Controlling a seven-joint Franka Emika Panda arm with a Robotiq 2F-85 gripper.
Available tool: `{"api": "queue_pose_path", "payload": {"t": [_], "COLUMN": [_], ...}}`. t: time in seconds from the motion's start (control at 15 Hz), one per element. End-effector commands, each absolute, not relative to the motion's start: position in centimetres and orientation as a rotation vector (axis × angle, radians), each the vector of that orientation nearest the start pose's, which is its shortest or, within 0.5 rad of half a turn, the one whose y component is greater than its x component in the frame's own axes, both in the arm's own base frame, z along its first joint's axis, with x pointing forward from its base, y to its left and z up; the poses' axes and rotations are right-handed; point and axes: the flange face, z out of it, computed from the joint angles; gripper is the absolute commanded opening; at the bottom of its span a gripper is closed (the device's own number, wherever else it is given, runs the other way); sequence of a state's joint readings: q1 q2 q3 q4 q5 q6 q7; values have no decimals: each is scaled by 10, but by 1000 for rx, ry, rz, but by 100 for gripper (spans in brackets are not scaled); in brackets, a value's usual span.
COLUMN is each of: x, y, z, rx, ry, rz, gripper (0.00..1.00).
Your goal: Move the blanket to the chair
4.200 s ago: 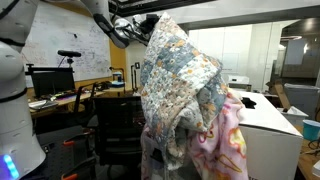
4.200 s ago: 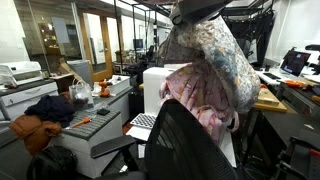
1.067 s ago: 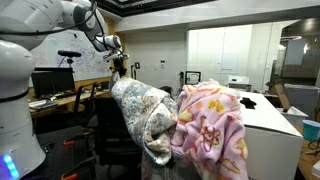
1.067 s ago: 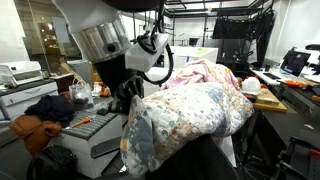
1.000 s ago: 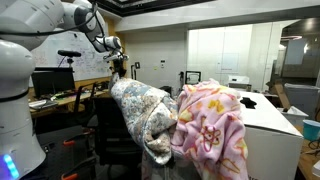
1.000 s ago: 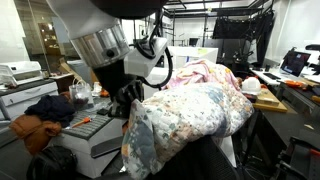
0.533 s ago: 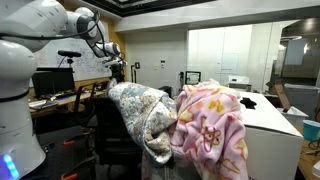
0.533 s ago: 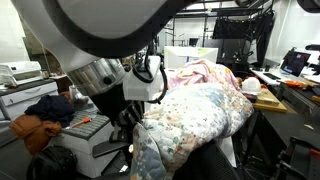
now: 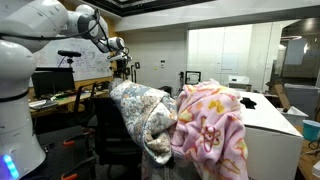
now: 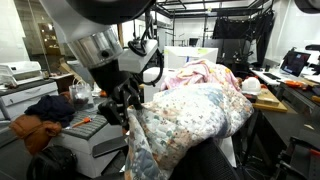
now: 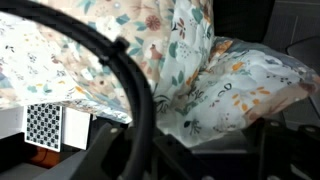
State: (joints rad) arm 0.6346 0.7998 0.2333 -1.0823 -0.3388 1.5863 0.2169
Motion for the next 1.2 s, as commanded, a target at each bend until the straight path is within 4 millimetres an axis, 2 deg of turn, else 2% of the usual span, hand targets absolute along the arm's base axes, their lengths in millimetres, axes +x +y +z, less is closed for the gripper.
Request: {"api": "queue_pose_path", "payload": {"t": [0.0,0.13,0.27,0.47,0.6,0.8,0.93,1.13], "x": [547,552,558,577,596,625,640,648], "y": [488,486,481,455,416,344,292,213], "z": [378,392,416,453,472,502,512,514], "rx": [-3179,-3160,-3148,-3215,-3262,-3291,-3295,-3290], "ry": [-1056,-1020,-971,-777,-583,-312,-118,190], "rz": [240,202,135,-34,-110,-216,-268,-282], "gripper": [100,100,100,100,100,100,100,100]}}
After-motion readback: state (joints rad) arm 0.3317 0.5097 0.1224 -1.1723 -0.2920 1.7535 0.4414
